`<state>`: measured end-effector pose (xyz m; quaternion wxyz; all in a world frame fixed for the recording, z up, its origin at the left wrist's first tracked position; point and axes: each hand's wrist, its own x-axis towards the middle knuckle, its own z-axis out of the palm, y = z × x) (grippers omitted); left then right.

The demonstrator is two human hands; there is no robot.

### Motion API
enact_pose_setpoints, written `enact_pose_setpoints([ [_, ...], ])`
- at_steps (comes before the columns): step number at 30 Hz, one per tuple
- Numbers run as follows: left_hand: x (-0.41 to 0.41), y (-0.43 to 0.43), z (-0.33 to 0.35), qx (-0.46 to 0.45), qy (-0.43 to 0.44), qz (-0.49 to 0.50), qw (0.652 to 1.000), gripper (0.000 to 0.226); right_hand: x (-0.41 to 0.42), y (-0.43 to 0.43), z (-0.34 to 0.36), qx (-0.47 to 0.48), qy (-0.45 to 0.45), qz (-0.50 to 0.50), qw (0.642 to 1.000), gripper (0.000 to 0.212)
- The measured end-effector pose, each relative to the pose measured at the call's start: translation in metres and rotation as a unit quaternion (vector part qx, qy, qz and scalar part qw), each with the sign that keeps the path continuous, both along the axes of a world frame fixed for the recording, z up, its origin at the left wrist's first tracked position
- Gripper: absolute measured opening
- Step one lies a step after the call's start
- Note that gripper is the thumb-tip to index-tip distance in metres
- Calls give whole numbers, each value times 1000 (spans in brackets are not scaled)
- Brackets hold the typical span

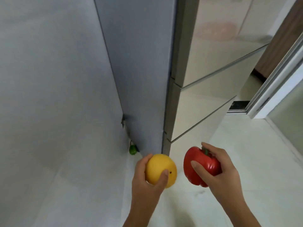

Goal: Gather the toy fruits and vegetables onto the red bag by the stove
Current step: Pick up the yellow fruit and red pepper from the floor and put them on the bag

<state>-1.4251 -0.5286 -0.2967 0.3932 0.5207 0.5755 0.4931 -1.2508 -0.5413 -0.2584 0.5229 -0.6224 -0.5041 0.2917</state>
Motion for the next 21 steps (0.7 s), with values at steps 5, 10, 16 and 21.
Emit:
enact_pose_setpoints([
  [5, 46, 3, 36, 11, -19, -105, 994, 55, 41, -32, 38, 26, 29, -91, 995, 54],
  [10, 101, 9, 68, 38, -19, -185, 982, 54, 88, -60, 70, 37, 28, -167, 985, 52],
  [16, 182, -1, 92, 84, -30, -282, 955, 52, 150, -94, 93, 62, 25, -242, 968, 50],
  [21, 246, -16, 103, 92, -31, -356, 929, 54, 203, -118, 102, 72, 22, -299, 951, 47],
])
